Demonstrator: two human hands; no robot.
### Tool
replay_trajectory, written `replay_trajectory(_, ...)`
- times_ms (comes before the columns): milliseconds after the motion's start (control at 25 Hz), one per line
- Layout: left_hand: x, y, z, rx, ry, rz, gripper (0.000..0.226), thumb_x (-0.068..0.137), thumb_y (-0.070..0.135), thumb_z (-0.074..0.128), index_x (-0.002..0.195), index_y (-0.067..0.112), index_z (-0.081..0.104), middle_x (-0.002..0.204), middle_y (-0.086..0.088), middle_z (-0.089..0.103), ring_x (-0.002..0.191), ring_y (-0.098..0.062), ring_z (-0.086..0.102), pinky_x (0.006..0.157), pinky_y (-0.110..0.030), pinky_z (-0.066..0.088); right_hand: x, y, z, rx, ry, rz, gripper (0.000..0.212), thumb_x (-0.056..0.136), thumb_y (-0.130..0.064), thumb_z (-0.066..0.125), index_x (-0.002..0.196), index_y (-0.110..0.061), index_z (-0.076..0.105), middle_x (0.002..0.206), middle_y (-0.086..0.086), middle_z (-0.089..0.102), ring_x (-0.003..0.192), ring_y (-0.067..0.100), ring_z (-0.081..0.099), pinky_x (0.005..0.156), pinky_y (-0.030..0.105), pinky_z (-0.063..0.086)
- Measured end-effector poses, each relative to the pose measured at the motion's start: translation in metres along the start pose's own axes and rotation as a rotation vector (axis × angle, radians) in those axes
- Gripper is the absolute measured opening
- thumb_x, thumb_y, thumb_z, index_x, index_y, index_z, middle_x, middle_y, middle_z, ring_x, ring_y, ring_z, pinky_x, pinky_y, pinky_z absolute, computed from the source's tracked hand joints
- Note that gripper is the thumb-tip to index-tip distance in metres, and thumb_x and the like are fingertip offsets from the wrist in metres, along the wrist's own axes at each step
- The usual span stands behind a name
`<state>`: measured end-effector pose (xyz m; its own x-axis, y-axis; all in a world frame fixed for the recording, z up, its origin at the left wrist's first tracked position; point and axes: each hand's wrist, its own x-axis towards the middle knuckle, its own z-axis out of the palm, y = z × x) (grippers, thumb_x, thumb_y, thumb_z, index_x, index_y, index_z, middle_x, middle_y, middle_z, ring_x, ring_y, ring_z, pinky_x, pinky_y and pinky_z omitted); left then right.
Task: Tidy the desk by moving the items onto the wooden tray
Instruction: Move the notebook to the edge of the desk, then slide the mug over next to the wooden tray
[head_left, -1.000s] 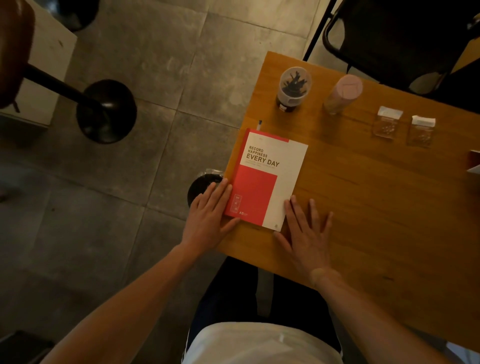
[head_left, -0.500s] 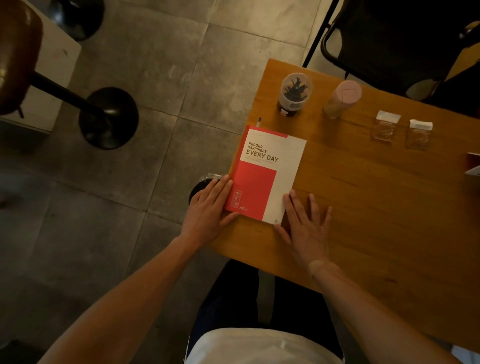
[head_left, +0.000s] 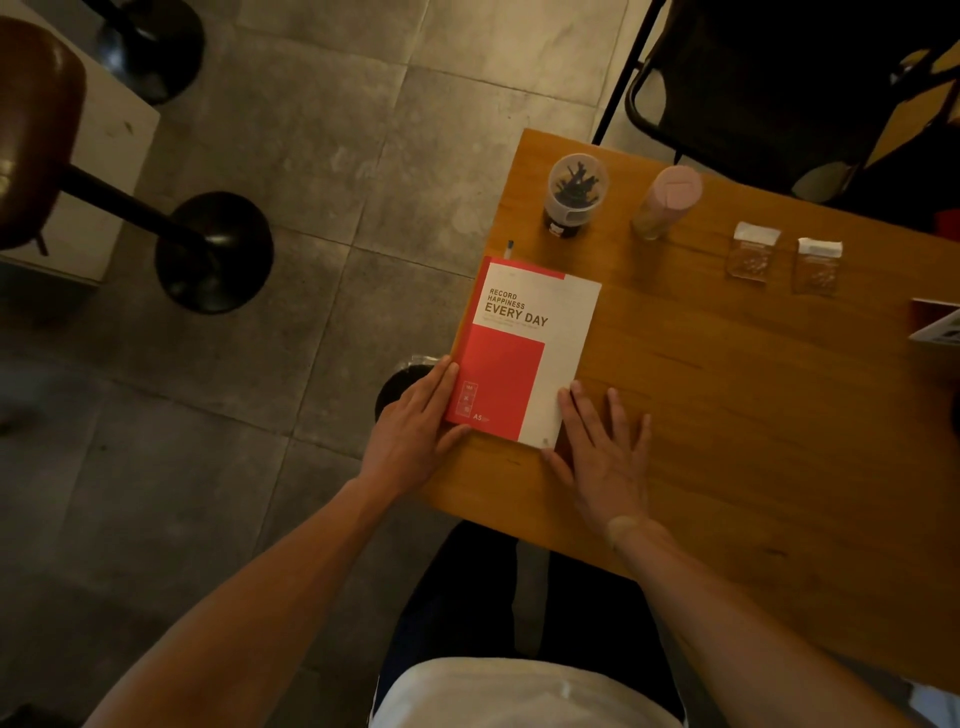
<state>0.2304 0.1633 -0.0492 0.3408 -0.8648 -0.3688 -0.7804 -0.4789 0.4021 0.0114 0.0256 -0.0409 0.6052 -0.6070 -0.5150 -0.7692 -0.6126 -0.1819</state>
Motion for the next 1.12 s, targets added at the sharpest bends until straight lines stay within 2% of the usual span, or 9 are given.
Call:
replay_trajectory(120, -0.004, 0.006, 0.003, -0.035, -0.015, -0.062, 0.083, 0.090, 0.069, 0.026, 0.155, 0.028, -0.006, 0.164, 0.001, 0.007, 0.141, -0.022, 0.033, 0.103, -0.047, 0.044, -0.003, 0.000, -0.003, -0.013, -0.026, -0.006, 0.075, 0.094, -0.062, 0.027, 0.152, -0.034, -0.010, 0.164, -0.008, -0.006, 0.150, 0.029, -0.011, 0.116, 0.060, -0.004)
replay_trajectory(280, -0.016, 0.020, 0.005, -0.050, -0.084, -0.194, 0.081, 0.095, 0.057, 0.040, 0.153, 0.030, -0.009, 0.163, -0.003, 0.008, 0.138, -0.027, 0.036, 0.100, -0.049, 0.047, -0.012, 0.001, -0.012, -0.013, -0.089, -0.016, 0.072, 0.096, -0.057, 0.034, 0.153, -0.035, -0.003, 0.165, -0.005, -0.002, 0.151, 0.028, -0.004, 0.120, 0.056, 0.008)
replay_trajectory(520, -0.039, 0.045, -0.012, 0.075, -0.056, -0.265, 0.079, 0.093, 0.044, 0.051, 0.153, 0.031, 0.003, 0.160, -0.008, 0.013, 0.143, -0.031, 0.026, 0.108, -0.051, 0.037, -0.039, 0.009, -0.032, -0.007, -0.203, -0.016, 0.051, 0.098, -0.047, 0.041, 0.145, -0.028, 0.034, 0.163, 0.000, 0.013, 0.146, 0.030, 0.020, 0.115, 0.052, 0.025)
replay_trajectory(640, -0.049, 0.056, -0.021, 0.053, -0.051, -0.204, 0.068, 0.090, 0.037, 0.056, 0.148, 0.030, 0.022, 0.150, -0.006, 0.034, 0.132, -0.030, 0.042, 0.099, -0.047, 0.044, -0.053, 0.019, -0.041, 0.001, -0.299, 0.001, 0.044, 0.099, -0.040, 0.041, 0.139, -0.023, 0.044, 0.157, 0.004, 0.027, 0.133, 0.031, 0.039, 0.108, 0.045, 0.037)
replay_trajectory(760, -0.052, 0.066, -0.024, 0.133, -0.208, -0.144, 0.038, 0.092, 0.034, 0.050, 0.130, 0.030, 0.047, 0.137, 0.001, 0.044, 0.120, -0.025, 0.050, 0.089, -0.040, 0.047, -0.066, 0.033, -0.048, 0.077, -0.362, 0.029, 0.037, 0.100, -0.037, 0.038, 0.129, -0.020, 0.053, 0.136, 0.007, 0.051, 0.117, 0.026, 0.051, 0.095, 0.035, 0.044)
replay_trajectory(880, -0.054, 0.078, -0.023, 0.081, -0.430, -0.126, 0.029, 0.095, 0.035, 0.049, 0.120, 0.023, 0.057, 0.126, 0.001, 0.051, 0.119, -0.024, 0.052, 0.093, -0.035, 0.046, -0.080, 0.048, -0.051, 0.135, -0.446, 0.074, 0.040, 0.100, -0.037, 0.042, 0.136, -0.020, 0.046, 0.136, 0.008, 0.052, 0.119, 0.025, 0.052, 0.094, 0.035, 0.045)
replay_trajectory(1000, -0.052, 0.092, -0.027, -0.033, -0.524, -0.115, 0.013, 0.091, 0.032, 0.052, 0.101, 0.035, 0.060, 0.101, 0.010, 0.057, 0.109, -0.020, 0.057, 0.092, -0.029, 0.046, -0.096, 0.065, -0.053, 0.136, -0.472, 0.123, 0.046, 0.100, -0.038, 0.041, 0.143, -0.021, 0.040, 0.142, 0.009, 0.048, 0.122, 0.026, 0.051, 0.095, 0.037, 0.046)
replay_trajectory(1040, -0.051, 0.097, -0.026, -0.039, -0.535, -0.073, 0.012, 0.090, 0.030, 0.052, 0.099, 0.031, 0.059, 0.098, 0.008, 0.055, 0.103, -0.018, 0.056, 0.090, -0.028, 0.048, -0.101, 0.071, -0.053, 0.136, -0.466, 0.138, 0.046, 0.100, -0.038, 0.040, 0.144, -0.022, 0.039, 0.141, 0.009, 0.049, 0.120, 0.025, 0.053, 0.091, 0.036, 0.046)
replay_trajectory(1120, -0.045, 0.111, -0.029, 0.034, -0.524, -0.013, 0.024, 0.090, 0.029, 0.051, 0.110, 0.022, 0.061, 0.108, 0.002, 0.059, 0.101, -0.017, 0.055, 0.088, -0.029, 0.048, -0.114, 0.083, -0.052, 0.150, -0.451, 0.173, 0.047, 0.100, -0.039, 0.039, 0.145, -0.023, 0.039, 0.136, 0.008, 0.054, 0.112, 0.024, 0.057, 0.082, 0.033, 0.046)
